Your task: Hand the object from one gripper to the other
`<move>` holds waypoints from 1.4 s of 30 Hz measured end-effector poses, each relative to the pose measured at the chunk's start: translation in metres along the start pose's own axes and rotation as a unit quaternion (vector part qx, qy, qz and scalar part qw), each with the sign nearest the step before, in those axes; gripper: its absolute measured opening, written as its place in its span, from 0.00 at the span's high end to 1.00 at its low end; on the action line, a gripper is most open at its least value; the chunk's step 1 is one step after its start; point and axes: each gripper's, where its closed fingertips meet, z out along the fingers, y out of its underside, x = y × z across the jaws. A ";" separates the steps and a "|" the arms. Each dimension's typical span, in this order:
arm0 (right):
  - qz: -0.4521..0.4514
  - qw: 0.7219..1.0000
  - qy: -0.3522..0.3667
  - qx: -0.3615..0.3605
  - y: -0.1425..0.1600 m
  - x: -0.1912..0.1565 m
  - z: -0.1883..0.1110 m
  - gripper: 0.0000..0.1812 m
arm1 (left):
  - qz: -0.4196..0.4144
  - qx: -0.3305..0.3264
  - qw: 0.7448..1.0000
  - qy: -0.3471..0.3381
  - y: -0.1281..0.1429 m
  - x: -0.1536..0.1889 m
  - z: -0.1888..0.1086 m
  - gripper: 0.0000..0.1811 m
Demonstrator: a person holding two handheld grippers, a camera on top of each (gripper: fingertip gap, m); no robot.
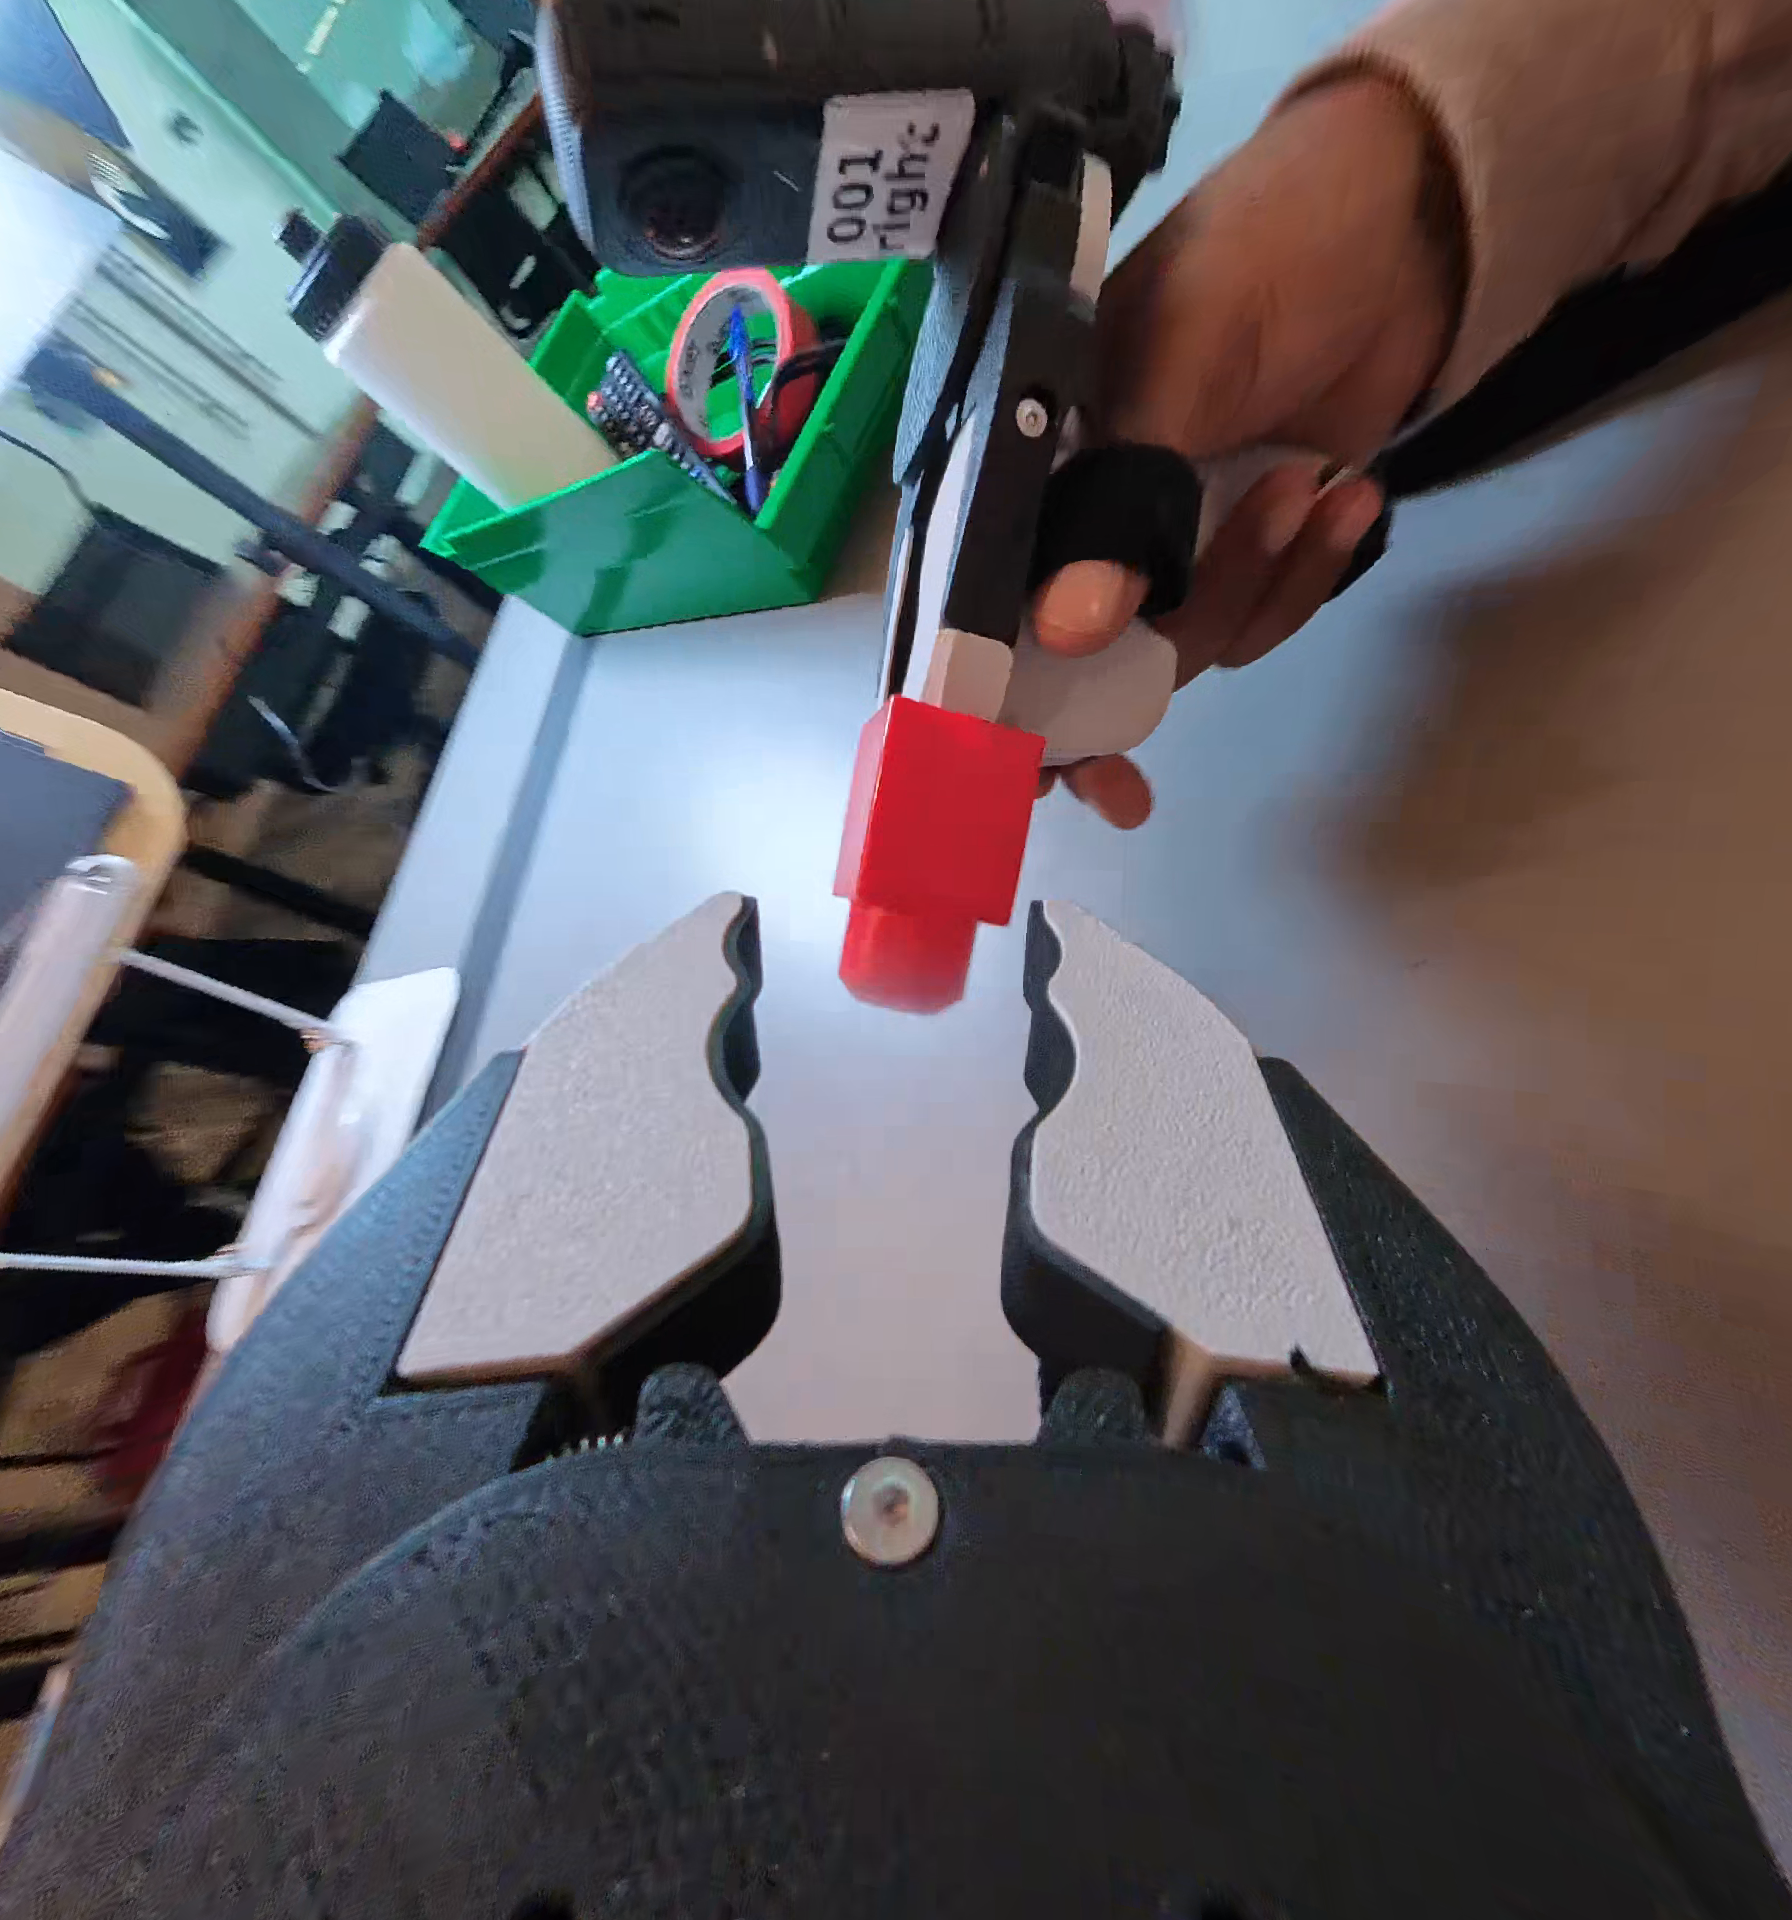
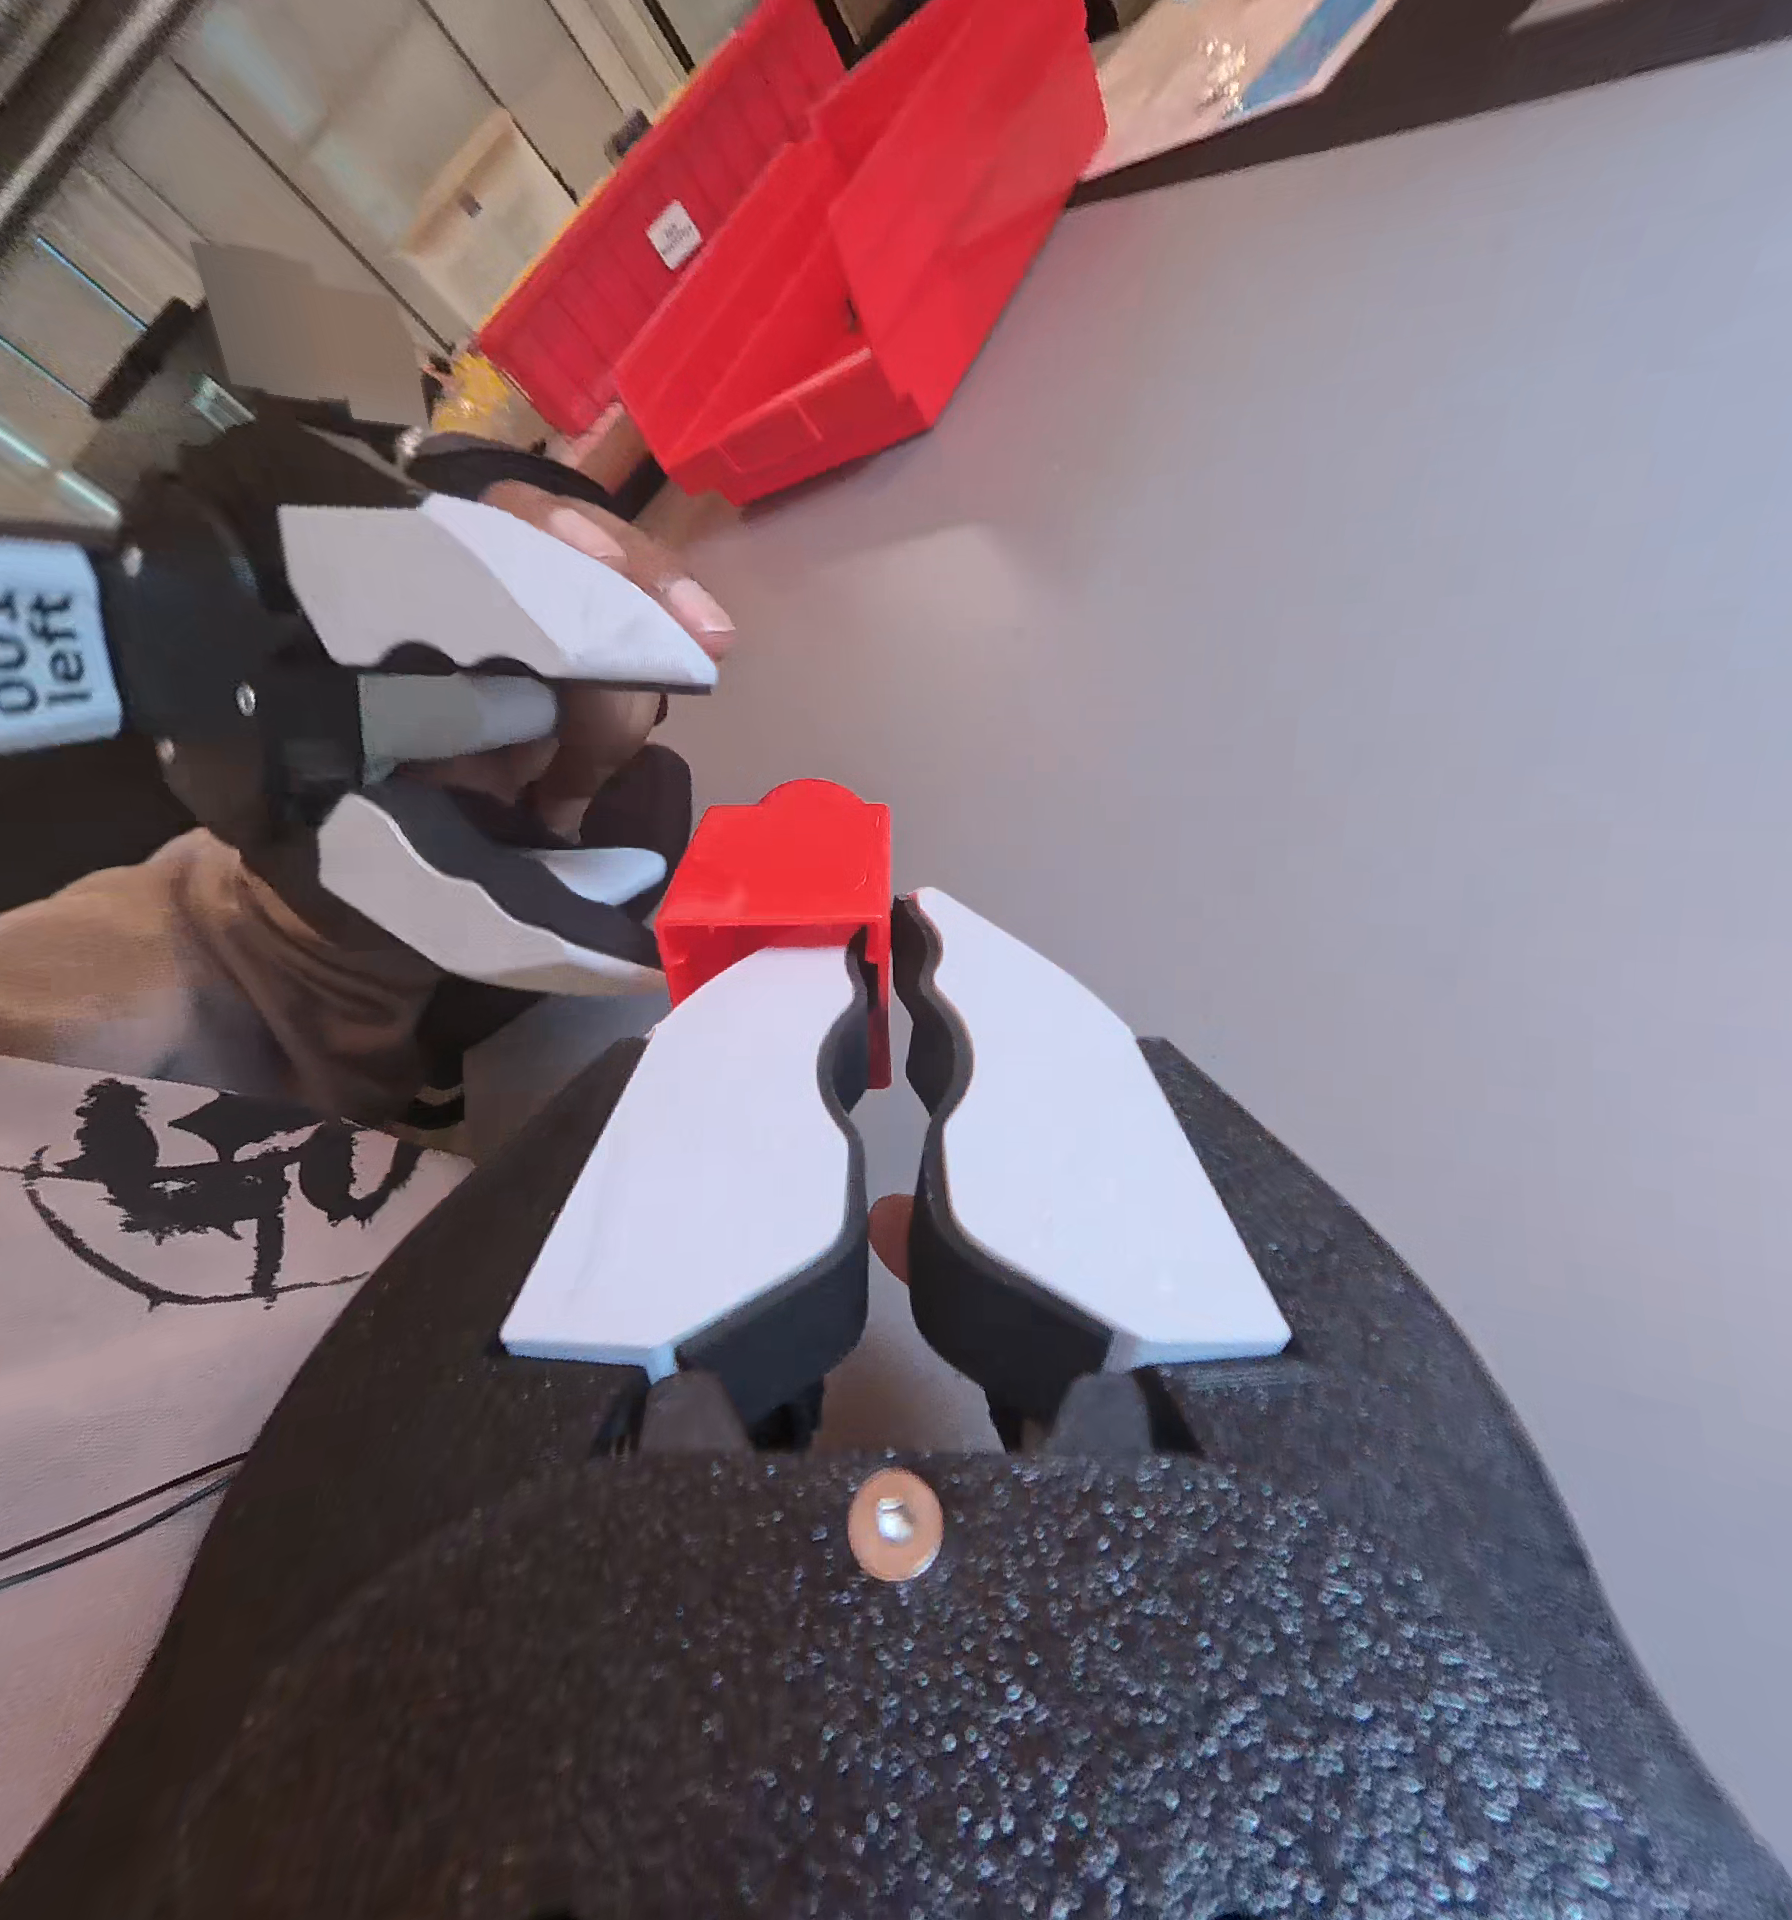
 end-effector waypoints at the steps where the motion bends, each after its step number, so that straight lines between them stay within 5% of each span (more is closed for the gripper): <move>1: -0.001 1.000 0.001 -0.006 0.003 -0.002 0.002 0.99 | 0.023 -0.012 1.000 -0.008 0.003 0.004 0.005 0.73; 5: -0.033 0.999 0.000 -0.006 0.003 -0.009 0.005 0.94 | 0.045 -0.034 0.998 -0.012 0.013 0.012 0.017 0.80; 9: -0.128 0.984 -0.067 0.100 -0.042 -0.032 -0.025 0.78 | -0.150 0.040 0.987 0.042 0.005 -0.005 0.006 0.80; 12: -0.291 0.944 -0.049 0.150 -0.054 -0.047 -0.044 0.74 | -0.364 0.139 0.913 0.121 -0.007 -0.023 -0.007 0.80; 16: -0.554 0.815 0.075 0.153 -0.046 -0.048 -0.038 0.68 | -0.586 0.245 0.735 0.240 -0.024 -0.035 -0.019 0.80; 18: -0.599 0.783 0.088 0.143 -0.043 -0.052 -0.031 0.64 | -0.643 0.264 0.664 0.277 -0.029 -0.034 -0.019 0.81; 23: -0.618 0.770 0.099 0.123 -0.047 -0.052 -0.018 0.62 | -0.679 0.256 0.615 0.308 -0.044 -0.016 -0.010 0.81; 27: -0.578 0.804 0.073 0.123 -0.044 -0.054 -0.017 0.62 | -0.684 0.253 0.609 0.312 -0.048 -0.011 -0.009 0.81; 30: -0.452 0.882 -0.003 0.132 -0.049 -0.057 -0.024 0.62 | -0.622 0.255 0.665 0.324 -0.054 -0.008 -0.017 0.76; 33: -0.258 0.955 -0.097 0.110 -0.053 -0.051 -0.031 0.62 | -0.488 0.243 0.799 0.255 -0.053 -0.012 -0.026 0.70; 36: -0.062 0.979 -0.182 0.064 -0.046 -0.046 -0.029 0.62 | -0.272 0.189 0.936 0.120 -0.041 -0.013 -0.025 0.66; 39: 0.053 0.969 -0.238 0.032 -0.038 -0.049 -0.024 0.62 | -0.083 0.123 0.989 0.006 -0.028 -0.011 -0.017 0.66; 42: 0.120 0.956 -0.268 -0.003 -0.026 -0.055 -0.018 0.62 | 0.057 0.096 0.991 -0.069 -0.025 -0.009 -0.014 0.66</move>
